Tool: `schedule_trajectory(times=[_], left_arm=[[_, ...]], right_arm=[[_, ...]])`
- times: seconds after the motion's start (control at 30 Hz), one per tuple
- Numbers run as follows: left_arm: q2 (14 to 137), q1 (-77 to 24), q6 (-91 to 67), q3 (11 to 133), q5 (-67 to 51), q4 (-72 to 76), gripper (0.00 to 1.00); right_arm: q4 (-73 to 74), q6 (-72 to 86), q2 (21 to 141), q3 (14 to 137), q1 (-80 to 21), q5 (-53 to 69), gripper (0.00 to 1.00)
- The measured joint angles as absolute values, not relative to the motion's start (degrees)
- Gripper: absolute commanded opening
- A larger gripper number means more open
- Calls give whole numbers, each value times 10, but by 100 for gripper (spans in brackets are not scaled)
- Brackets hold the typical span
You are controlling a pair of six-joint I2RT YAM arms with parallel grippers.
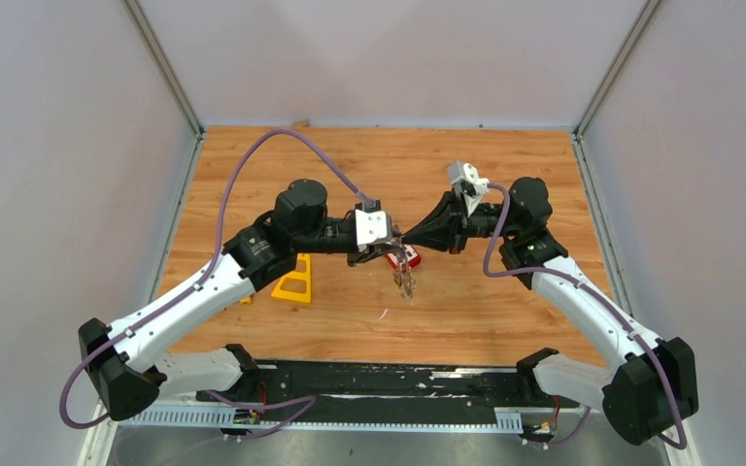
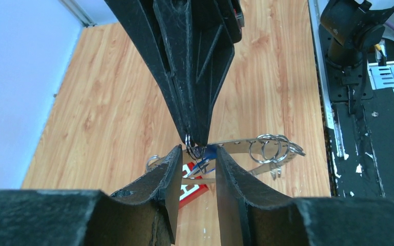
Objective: Put the keys on the keyring
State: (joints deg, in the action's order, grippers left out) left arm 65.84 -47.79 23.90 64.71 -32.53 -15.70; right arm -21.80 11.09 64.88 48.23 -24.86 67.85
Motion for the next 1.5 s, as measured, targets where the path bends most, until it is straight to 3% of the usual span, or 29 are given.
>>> schedule_trajectory(times=[0.5,0.6,0.73,0.87,1.03,1.2,1.5], left_arm=[[659,-463,188,638,-353,-130,22],[661,-463,182,638,-357,-128,16],[664,-460,173,638,-358,-125,0],[666,-460,165,638,-358,-123,0],[669,-459,159,639,-354,-133,0],[719,-463,183,726,-316,-264,0],[803,-517,227,907,-190,-512,0]], right_arm=[[-245,131,649,477,-245,681,0],[-245,131,649,476,-244,682,0],[-245,130,649,476,-243,685,0],[-243,126,649,476,-243,688,0],[-209,79,646,477,-243,685,20],[-87,-39,639,493,-242,646,44],[-19,-106,627,501,-242,623,45]])
